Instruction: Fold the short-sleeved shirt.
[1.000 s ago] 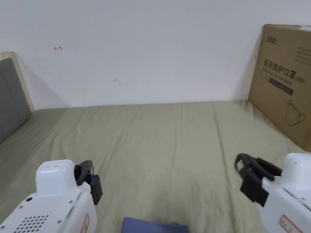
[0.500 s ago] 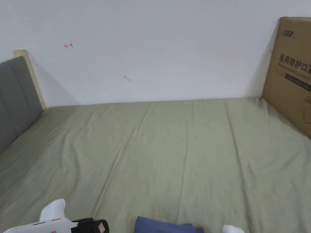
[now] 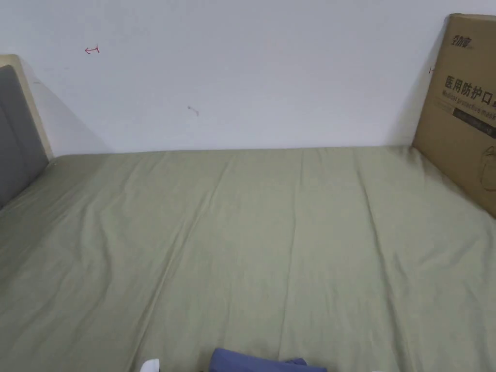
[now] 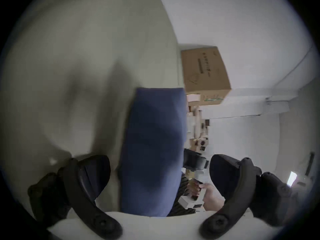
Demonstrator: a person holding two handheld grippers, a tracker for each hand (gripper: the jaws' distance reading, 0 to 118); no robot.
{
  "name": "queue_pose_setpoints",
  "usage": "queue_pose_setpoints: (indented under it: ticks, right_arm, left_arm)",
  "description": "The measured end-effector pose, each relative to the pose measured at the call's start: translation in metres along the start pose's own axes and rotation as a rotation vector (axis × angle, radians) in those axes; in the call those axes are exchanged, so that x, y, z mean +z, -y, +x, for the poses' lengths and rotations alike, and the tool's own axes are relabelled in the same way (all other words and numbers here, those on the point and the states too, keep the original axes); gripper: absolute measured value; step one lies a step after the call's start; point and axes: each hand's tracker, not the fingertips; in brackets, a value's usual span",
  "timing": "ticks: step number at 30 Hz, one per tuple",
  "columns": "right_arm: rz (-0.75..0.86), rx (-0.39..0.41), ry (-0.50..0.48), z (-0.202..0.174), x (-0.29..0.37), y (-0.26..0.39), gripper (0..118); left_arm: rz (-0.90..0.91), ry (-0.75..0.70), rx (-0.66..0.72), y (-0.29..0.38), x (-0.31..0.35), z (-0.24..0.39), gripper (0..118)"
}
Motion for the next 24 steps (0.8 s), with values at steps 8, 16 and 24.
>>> queue_pose_setpoints:
  ticks: [8, 16, 24]
  right_arm:
    - [0.003, -0.021, -0.001, 0.002, -0.001, 0.001, 0]
    - [0.016, -0.032, 0.0, -0.003, 0.002, 0.001, 0]
    - [0.055, 0.079, 0.018, -0.032, 0.038, -0.005, 0]
  left_arm:
    - [-0.043, 0.062, -0.014, 0.003, -0.03, -0.009, 81]
    - [0.038, -0.249, -0.1, 0.02, -0.017, 0.012, 28]
    - [0.139, -0.33, -0.22, -0.02, 0.088, 0.063, 28]
